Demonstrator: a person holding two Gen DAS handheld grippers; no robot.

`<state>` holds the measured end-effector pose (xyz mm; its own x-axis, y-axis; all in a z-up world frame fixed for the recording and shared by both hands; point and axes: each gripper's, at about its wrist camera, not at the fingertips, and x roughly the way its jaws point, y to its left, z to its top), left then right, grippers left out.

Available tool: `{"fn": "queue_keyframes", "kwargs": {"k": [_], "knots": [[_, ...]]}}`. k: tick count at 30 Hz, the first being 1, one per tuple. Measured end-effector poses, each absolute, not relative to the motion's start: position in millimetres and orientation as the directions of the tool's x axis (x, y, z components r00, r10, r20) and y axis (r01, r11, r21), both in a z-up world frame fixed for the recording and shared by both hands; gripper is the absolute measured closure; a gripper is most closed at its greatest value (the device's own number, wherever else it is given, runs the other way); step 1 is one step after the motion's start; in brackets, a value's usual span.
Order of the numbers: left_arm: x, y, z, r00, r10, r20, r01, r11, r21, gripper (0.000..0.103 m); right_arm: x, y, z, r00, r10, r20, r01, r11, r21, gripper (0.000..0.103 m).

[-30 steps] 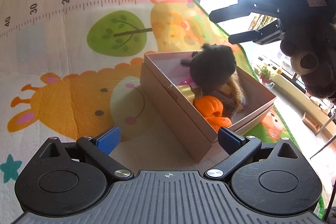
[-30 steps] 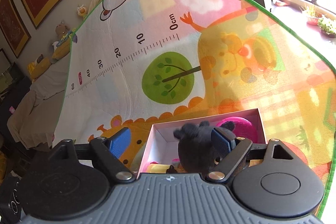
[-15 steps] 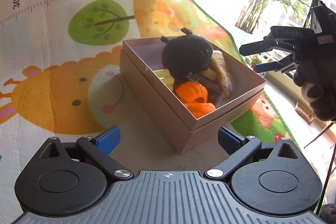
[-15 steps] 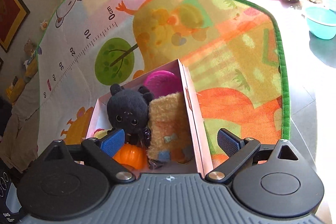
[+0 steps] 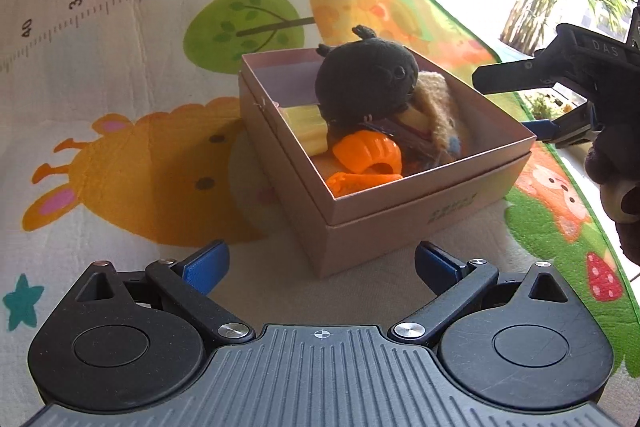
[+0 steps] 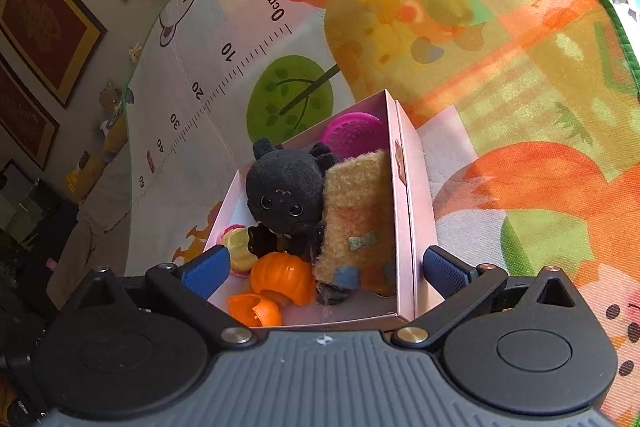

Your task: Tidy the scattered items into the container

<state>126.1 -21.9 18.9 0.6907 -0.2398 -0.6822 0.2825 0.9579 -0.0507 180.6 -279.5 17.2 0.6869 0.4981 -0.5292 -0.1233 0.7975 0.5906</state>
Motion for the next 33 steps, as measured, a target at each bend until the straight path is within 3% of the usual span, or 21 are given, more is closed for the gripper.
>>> {"fn": "queue_keyframes", "kwargs": {"k": [4,7,9,15,21,33], "knots": [[107.6,-16.6,19.8,0.720,-0.213,-0.660,0.256,0.966,-0.032,0.001,151.8,-264.2,19.4,0.761,0.371,-0.533,-0.125,0.889,0.440,0.000],[95.8,-13.0,15.5,0.726,-0.221,-0.651,0.219,0.972,-0.086,0.001,123.6,-246.0,13.1,0.801,0.240,-0.549,-0.111,0.960,0.257,0.000],[91.7,-12.5,10.1,0.724,-0.213,-0.656,0.186,0.976,-0.112,0.000,108.5,-236.6,6.1,0.790,0.223,-0.572,-0.123,0.970,0.209,0.000],[82.8,-21.9,-4.3,0.736,-0.044,-0.675,0.051,0.999,-0.009,0.000,91.0,-215.1,-16.8,0.723,0.192,-0.664,-0.108,0.980,0.165,0.000],[66.7,-24.1,-8.4,0.763,-0.008,-0.646,0.009,1.000,-0.002,0.000,76.4,-195.3,-26.5,0.724,0.079,-0.686,-0.105,0.994,0.004,0.000],[60.0,-29.3,-9.1,0.767,0.022,-0.641,-0.013,1.000,0.018,0.000,64.7,-195.7,-28.6,0.763,0.065,-0.643,-0.084,0.996,0.001,0.000]]}}
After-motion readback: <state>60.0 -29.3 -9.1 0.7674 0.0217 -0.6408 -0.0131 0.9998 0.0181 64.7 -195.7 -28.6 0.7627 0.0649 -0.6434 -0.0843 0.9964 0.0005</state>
